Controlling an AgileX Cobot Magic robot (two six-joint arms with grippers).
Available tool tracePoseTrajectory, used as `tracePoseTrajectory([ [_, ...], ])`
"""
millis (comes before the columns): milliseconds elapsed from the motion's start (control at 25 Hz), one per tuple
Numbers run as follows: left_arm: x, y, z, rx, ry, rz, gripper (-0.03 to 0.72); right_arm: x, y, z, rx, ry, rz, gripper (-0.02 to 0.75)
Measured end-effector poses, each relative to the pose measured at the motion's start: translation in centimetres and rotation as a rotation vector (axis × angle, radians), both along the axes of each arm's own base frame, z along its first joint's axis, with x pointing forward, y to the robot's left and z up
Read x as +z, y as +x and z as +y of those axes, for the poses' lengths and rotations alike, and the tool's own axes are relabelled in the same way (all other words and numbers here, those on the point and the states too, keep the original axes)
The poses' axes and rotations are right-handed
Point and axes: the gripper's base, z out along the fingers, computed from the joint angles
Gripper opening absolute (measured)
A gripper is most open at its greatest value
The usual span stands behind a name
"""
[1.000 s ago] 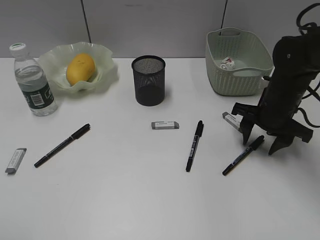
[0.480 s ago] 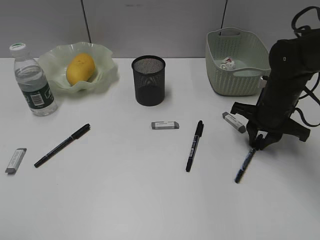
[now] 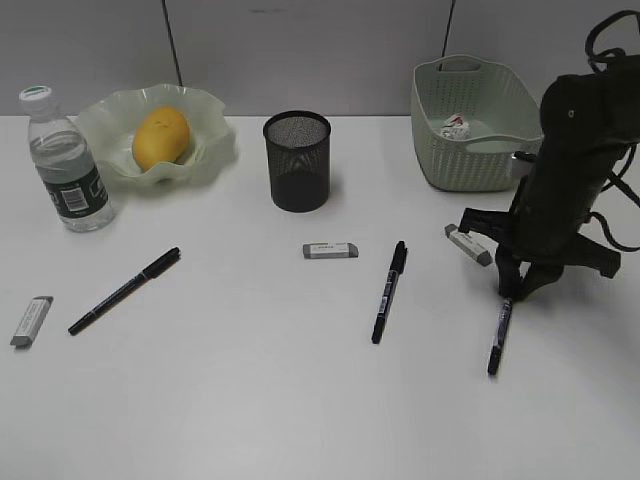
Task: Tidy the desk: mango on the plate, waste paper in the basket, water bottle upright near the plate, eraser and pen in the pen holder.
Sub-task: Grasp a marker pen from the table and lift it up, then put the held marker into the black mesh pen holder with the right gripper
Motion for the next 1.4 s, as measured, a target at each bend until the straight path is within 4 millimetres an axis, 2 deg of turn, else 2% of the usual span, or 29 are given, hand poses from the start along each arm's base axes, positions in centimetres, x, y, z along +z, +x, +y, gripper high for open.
tracePoseTrajectory([
  [80,0.0,0.0,0.0,0.0,0.0,0.0,0.501,0.8,-0.1,0.0,0.053,-0.001,-0.013,0.145],
  [240,0.0,0.0,0.0,0.0,0.0,0.0,0.501,4.0,0.1,0.3,0.114,0.038,-0.104,0.143],
  [520,0.0,0.0,0.0,0.0,0.0,0.0,0.501,11.3,2.9,1.9,0.177,0.174,-0.427,0.143],
  [760,0.0,0.0,0.0,0.0,0.0,0.0,0.501,16.6,4.9,6.2,0.333,0.211,-0.763,0.143],
  [880,0.0,0.0,0.0,0.0,0.0,0.0,0.501,18.4,5.2,8.5,0.406,0.21,-0.959,0.143],
  [1040,0.0,0.0,0.0,0.0,0.0,0.0,0.501,19.7,5.0,11.2,0.505,0.186,-1.17,0.143],
  [1120,0.0,0.0,0.0,0.0,0.0,0.001,0.501,19.4,5.0,12.5,0.547,0.18,-1.239,0.143],
  [1320,0.0,0.0,0.0,0.0,0.0,0.001,0.501,17.6,5.5,14.9,0.63,0.166,-1.373,0.143],
  [1400,0.0,0.0,0.0,0.0,0.0,0.001,0.501,16.3,5.8,15.6,0.66,0.16,-1.402,0.143],
])
